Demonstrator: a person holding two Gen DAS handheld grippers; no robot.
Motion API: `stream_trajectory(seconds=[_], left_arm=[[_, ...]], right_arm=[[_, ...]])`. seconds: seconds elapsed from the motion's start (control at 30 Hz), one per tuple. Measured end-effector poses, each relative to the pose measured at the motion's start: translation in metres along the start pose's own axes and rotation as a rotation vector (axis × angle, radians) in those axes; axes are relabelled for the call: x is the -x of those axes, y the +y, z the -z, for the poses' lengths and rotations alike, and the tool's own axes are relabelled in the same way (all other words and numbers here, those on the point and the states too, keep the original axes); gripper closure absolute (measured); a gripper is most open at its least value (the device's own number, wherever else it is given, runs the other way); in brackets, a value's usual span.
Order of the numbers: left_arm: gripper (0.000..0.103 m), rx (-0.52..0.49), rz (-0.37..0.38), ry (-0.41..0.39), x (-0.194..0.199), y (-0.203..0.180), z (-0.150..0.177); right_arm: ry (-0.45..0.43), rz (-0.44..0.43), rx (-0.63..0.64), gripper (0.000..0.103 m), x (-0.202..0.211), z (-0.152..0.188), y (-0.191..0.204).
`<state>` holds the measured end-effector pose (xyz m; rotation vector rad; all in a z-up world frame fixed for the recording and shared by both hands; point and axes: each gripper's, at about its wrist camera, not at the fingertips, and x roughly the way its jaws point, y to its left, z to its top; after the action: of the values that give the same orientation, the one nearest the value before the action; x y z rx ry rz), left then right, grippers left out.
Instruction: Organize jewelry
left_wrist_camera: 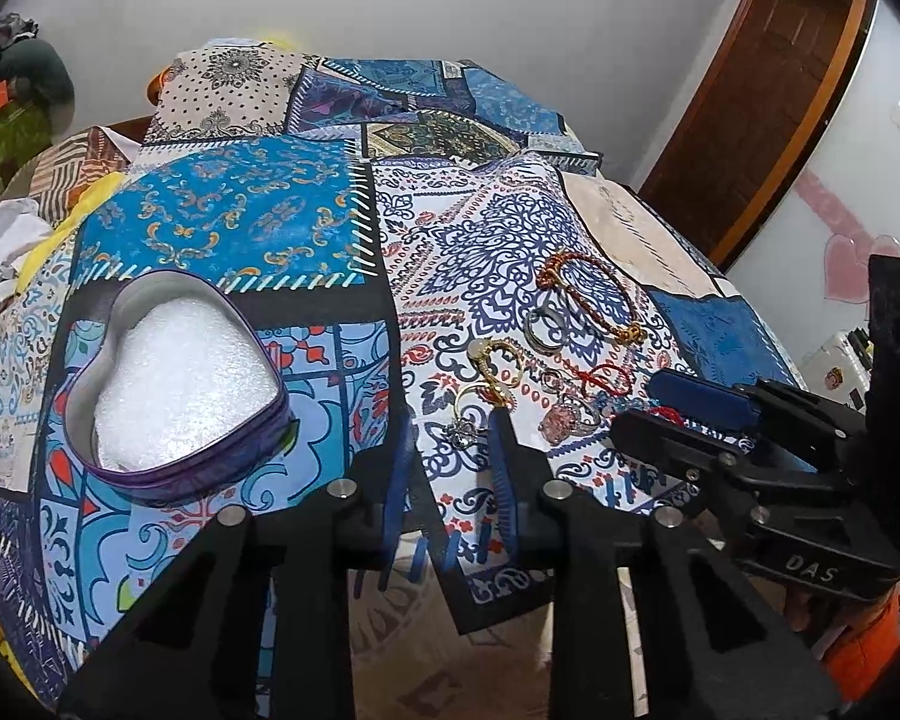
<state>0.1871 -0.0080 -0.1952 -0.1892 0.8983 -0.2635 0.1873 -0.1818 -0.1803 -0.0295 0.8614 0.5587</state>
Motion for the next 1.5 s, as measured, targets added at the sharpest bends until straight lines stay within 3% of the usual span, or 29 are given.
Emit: stream_trajectory(seconds=[0.17,0.33,1.03,1.5], left_arm=[[0.091,-0.013,0.005,-0.004,-0.002,-0.003,0.002],[0.095,-0.022,0.006,-0.013,0.0,-0.004,0.005],[0.095,-0.009,-0.005,-0.101,0.052,-0.011,0.007],[0.095,-0.001,-0.061,-0.217,0.107,0.005,0.002]], right_arm=[[0.002,0.019,0.007,0.072,-0.002,0.001,0.0],[0.005,0.043,0.032,0.093,-0.003,0.002,0.004],[-0.126,0.04,0.005,0.095,0.049,-0.01,0.012],[-0.227,-0.011,0.059,0.095,0.074,-0.035,0.06]])
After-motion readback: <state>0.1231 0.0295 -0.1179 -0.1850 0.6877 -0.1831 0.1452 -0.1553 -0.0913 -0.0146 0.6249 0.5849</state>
